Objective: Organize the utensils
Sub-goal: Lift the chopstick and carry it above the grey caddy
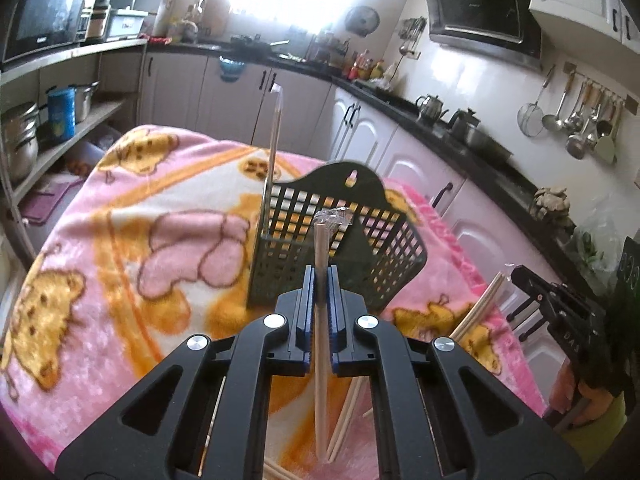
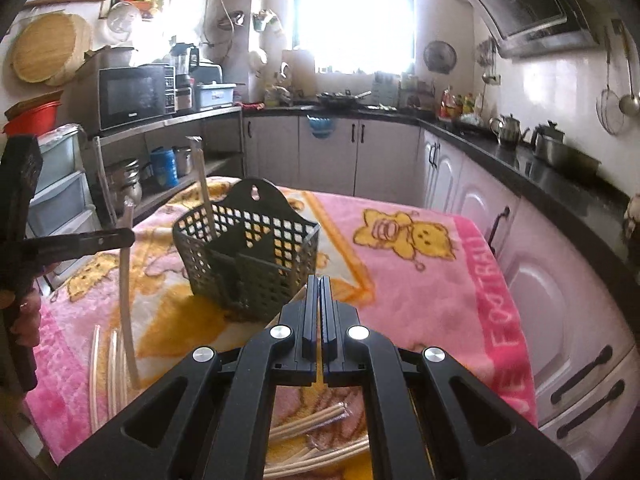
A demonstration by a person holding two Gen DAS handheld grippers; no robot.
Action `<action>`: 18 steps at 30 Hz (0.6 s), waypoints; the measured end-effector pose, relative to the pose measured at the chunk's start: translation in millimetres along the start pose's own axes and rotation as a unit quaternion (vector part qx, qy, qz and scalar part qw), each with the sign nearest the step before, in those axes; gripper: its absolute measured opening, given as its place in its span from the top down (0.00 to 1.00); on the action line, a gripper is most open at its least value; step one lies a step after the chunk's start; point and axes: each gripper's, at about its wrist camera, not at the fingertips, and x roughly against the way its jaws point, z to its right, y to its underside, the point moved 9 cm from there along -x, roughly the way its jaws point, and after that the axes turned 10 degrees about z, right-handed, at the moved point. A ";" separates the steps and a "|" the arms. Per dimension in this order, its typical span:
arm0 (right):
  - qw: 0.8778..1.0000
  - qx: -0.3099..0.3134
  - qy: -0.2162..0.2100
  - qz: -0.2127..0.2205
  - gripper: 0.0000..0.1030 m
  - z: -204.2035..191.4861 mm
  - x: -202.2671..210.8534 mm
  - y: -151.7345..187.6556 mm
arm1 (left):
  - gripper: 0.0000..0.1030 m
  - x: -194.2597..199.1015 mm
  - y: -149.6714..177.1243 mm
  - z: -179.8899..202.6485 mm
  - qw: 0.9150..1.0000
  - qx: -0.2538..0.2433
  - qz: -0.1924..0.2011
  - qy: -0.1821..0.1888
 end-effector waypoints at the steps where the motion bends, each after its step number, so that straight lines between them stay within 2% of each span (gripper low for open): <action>1: 1.000 0.003 -0.002 0.004 0.99 -3.1 1.5 -4.1 | 0.99 1.1 -2.9 0.8 1.000 -0.001 0.003 0.001; 18: 0.998 0.034 -0.024 0.041 0.99 -34.2 15.3 -49.8 | 0.99 8.3 -43.3 16.9 0.999 -0.027 0.038 0.014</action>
